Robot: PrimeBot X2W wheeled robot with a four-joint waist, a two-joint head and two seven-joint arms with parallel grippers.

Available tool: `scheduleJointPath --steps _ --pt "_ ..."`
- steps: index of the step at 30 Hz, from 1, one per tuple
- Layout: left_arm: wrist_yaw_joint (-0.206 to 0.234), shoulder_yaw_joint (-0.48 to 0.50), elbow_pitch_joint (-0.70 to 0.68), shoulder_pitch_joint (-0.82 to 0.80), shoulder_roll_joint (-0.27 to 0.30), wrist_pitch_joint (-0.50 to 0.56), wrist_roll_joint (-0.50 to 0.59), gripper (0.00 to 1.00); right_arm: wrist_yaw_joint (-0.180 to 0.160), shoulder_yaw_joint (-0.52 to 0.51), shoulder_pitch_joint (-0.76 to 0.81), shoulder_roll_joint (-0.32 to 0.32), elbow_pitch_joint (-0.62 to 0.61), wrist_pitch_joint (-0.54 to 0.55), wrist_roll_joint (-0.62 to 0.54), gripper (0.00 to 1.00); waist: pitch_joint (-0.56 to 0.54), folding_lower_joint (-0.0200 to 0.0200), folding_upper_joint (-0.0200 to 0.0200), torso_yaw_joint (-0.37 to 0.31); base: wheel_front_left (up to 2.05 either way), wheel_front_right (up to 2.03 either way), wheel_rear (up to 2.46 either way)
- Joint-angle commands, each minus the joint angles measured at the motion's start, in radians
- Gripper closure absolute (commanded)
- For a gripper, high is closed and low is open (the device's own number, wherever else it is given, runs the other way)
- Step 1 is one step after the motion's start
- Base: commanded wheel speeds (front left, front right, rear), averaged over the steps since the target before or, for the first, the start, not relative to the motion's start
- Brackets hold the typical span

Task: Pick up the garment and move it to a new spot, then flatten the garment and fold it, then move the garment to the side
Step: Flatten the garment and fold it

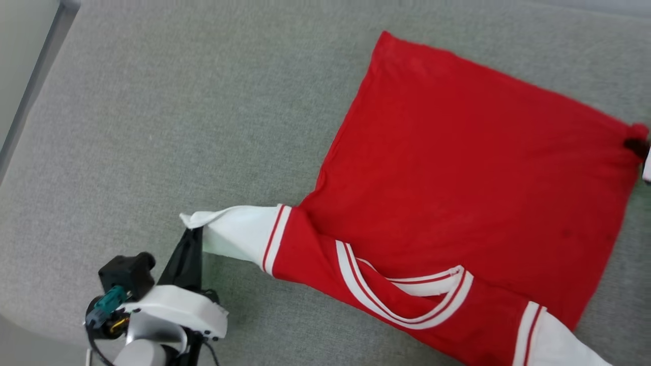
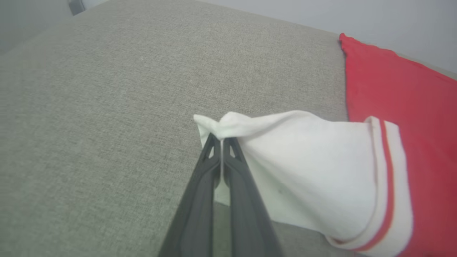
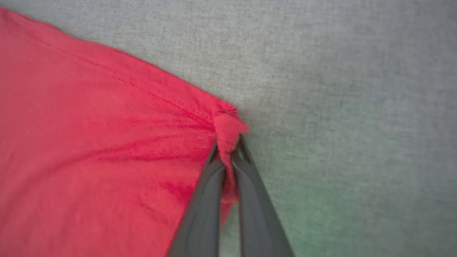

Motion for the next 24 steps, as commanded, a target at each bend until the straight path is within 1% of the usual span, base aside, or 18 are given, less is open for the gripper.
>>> scheduleJointPath --steps 1,6,11,12,13,15,16,20,24 --pt "0.007 0.012 0.005 0.015 0.011 0.003 -0.007 1.00 -0.002 -0.001 0.052 -0.009 -0.005 -0.008 -0.003 1.00 -0.048 0.0000 -0.0001 -0.035 0.00 0.00 0.00" --pt "0.019 0.039 0.016 0.060 0.041 0.014 -0.023 1.00 -0.002 -0.033 0.183 0.002 -0.099 -0.048 0.017 1.00 -0.124 0.0000 -0.0001 -0.095 0.00 0.00 0.00" --pt "0.041 0.061 0.021 0.107 0.066 0.030 -0.033 1.00 -0.002 -0.094 0.385 0.052 -0.221 -0.081 0.022 1.00 -0.188 0.0000 -0.0001 -0.164 0.00 0.00 0.00" --pt "0.041 0.061 0.021 0.107 0.066 0.030 -0.033 1.00 -0.002 -0.094 0.385 0.052 -0.221 -0.081 0.022 1.00 -0.188 0.0000 -0.0001 -0.164 0.00 0.00 0.00" --pt "0.047 0.068 0.019 0.123 0.071 0.039 -0.038 1.00 -0.002 -0.127 0.474 0.080 -0.275 -0.087 0.026 1.00 -0.208 0.0000 -0.0001 -0.189 0.00 0.00 0.00" --pt "0.052 0.073 0.019 0.142 0.076 0.047 -0.045 1.00 -0.002 -0.156 0.559 0.115 -0.325 -0.091 0.020 1.00 -0.228 0.0000 -0.0001 -0.214 0.00 0.00 0.00" --pt "0.052 0.073 0.019 0.142 0.076 0.047 -0.045 1.00 -0.002 -0.156 0.559 0.115 -0.325 -0.091 0.020 1.00 -0.228 0.0000 -0.0001 -0.214 0.00 0.00 0.00" --pt "0.063 0.083 0.019 0.174 0.088 0.063 -0.058 1.00 -0.002 -0.208 0.716 0.200 -0.422 -0.091 0.005 1.00 -0.260 0.0000 -0.0001 -0.263 0.00 0.00 0.00" --pt "0.071 0.090 0.017 0.203 0.101 0.084 -0.066 1.00 -0.002 -0.258 0.842 0.289 -0.503 -0.089 -0.019 1.00 -0.288 0.0000 -0.0001 -0.298 0.00 0.00 0.00"
